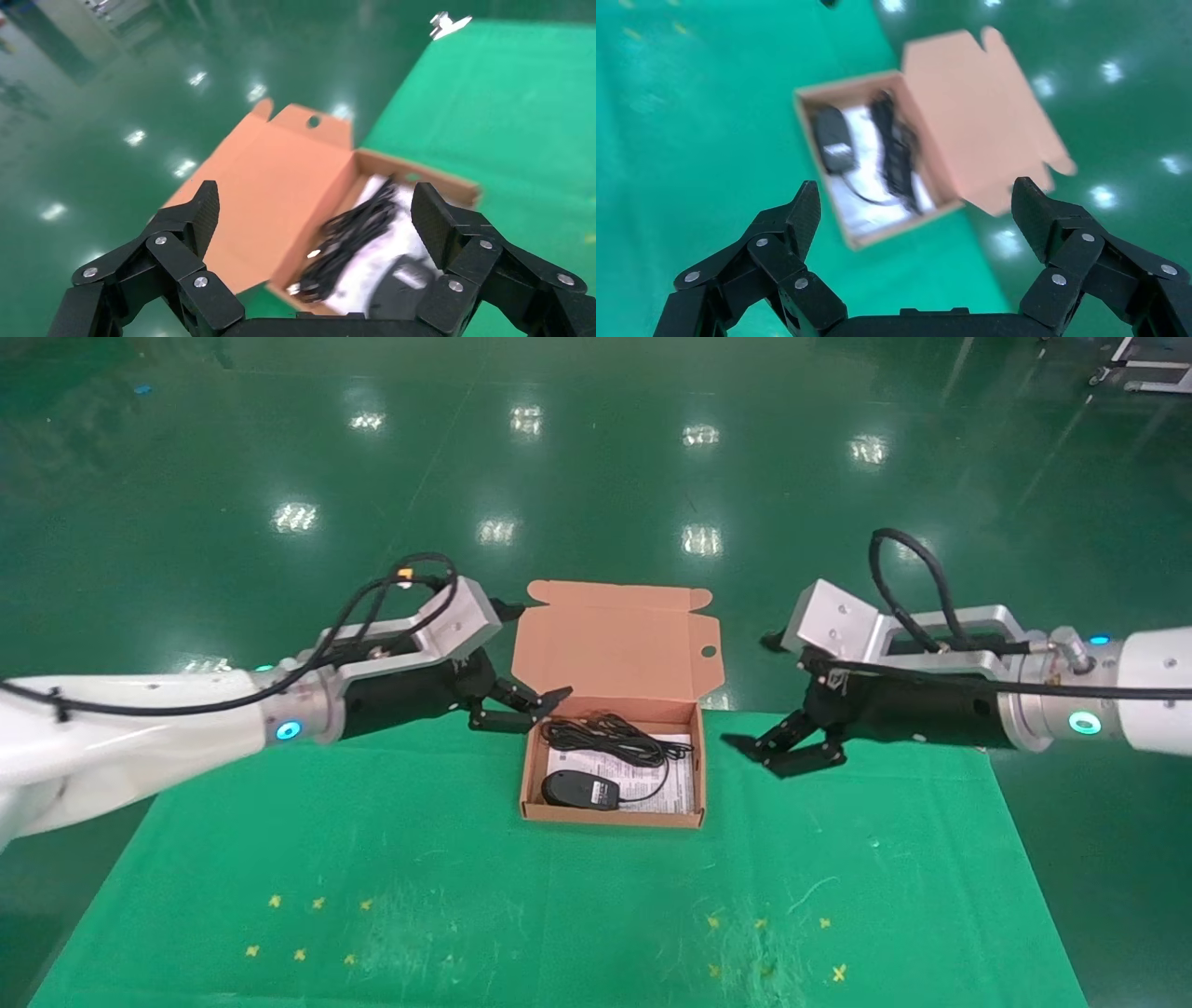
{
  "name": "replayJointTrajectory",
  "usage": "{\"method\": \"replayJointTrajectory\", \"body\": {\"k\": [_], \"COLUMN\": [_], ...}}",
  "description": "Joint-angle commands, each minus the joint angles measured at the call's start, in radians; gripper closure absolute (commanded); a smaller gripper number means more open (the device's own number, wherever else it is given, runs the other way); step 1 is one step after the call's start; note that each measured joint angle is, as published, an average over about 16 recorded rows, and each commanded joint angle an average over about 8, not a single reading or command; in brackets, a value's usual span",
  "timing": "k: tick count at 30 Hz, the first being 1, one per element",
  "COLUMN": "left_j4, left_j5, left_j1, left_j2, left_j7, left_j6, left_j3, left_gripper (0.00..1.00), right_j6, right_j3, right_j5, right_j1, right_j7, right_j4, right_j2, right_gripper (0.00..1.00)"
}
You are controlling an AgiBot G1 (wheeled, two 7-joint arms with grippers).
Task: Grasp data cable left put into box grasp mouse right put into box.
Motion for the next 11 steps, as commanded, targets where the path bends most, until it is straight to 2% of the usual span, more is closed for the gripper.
{"method": "replayJointTrajectory", "body": {"k": [1,11], "left_j4": [-0.025,-0.133], "left_j5": [-0.023,-0.12], "left_j1": [0.019,0.099], "left_j2": [-0.023,-0.123], "left_j7": [-0.015,-0.079], "left_j6": [0.036,0.192], "left_j3": [-0.025,-0.133], "left_gripper": [0.0,0.0], "right_j6": [-0.028,-0.147], "right_j3": [0.036,0.192], "right_j5": [0.033,0.176], "right_j1": [-0.029,-0.155], "right_j7": [-0.012,-0.064], "right_j4": [0.005,0.026], "right_j2": [0.006,0.033], "right_gripper": [0.0,0.0]}}
